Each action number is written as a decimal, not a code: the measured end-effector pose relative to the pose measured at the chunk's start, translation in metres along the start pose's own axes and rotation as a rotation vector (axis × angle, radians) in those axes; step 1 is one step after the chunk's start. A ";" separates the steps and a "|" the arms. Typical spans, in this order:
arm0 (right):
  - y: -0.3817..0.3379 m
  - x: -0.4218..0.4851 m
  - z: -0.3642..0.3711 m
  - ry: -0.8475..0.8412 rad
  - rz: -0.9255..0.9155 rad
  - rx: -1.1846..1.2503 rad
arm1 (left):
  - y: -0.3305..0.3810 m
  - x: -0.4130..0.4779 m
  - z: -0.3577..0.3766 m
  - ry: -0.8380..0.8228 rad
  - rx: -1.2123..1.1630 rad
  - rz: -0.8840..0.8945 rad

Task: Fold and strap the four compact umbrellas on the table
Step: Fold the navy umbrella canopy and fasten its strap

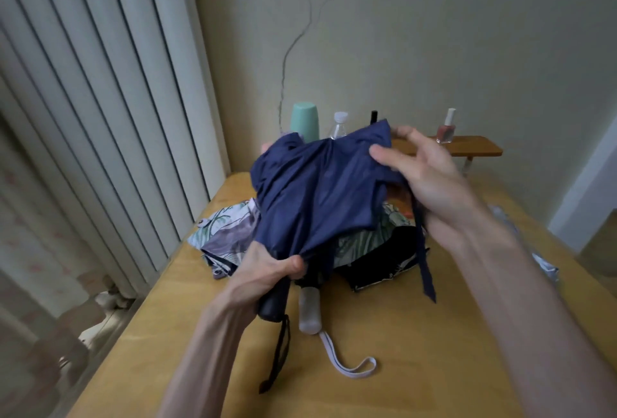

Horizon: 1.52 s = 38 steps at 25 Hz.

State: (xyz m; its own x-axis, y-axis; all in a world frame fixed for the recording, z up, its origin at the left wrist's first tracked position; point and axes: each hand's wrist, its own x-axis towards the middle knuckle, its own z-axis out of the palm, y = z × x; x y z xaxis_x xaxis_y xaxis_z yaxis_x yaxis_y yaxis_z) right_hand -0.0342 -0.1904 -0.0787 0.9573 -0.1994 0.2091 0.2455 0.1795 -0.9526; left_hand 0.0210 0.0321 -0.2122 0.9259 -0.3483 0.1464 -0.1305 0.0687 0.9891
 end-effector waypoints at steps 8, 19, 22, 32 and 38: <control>-0.005 0.066 0.127 -0.543 0.215 -0.614 | 0.022 -0.011 0.041 -0.063 -0.107 -0.070; -0.036 0.082 0.039 -0.452 -0.181 -1.128 | 0.024 -0.010 0.026 -0.117 -0.689 -0.158; -0.033 0.081 0.029 -0.432 -0.086 -0.969 | 0.023 -0.011 0.022 -0.131 -0.703 -0.120; -0.015 0.086 0.050 -0.216 -0.262 -1.114 | 0.028 -0.010 0.024 -0.063 -0.603 -0.202; -0.025 0.082 0.028 -0.418 0.007 -0.845 | 0.029 -0.013 0.017 -0.173 -0.572 -0.241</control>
State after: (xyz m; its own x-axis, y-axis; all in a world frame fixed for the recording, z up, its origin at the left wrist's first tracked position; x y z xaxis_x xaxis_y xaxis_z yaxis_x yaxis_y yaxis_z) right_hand 0.0424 -0.1841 -0.0319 0.9757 0.1905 0.1086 0.2044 -0.6110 -0.7647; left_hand -0.0006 0.0228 -0.1848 0.8289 -0.5585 -0.0308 0.3281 0.4409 0.8354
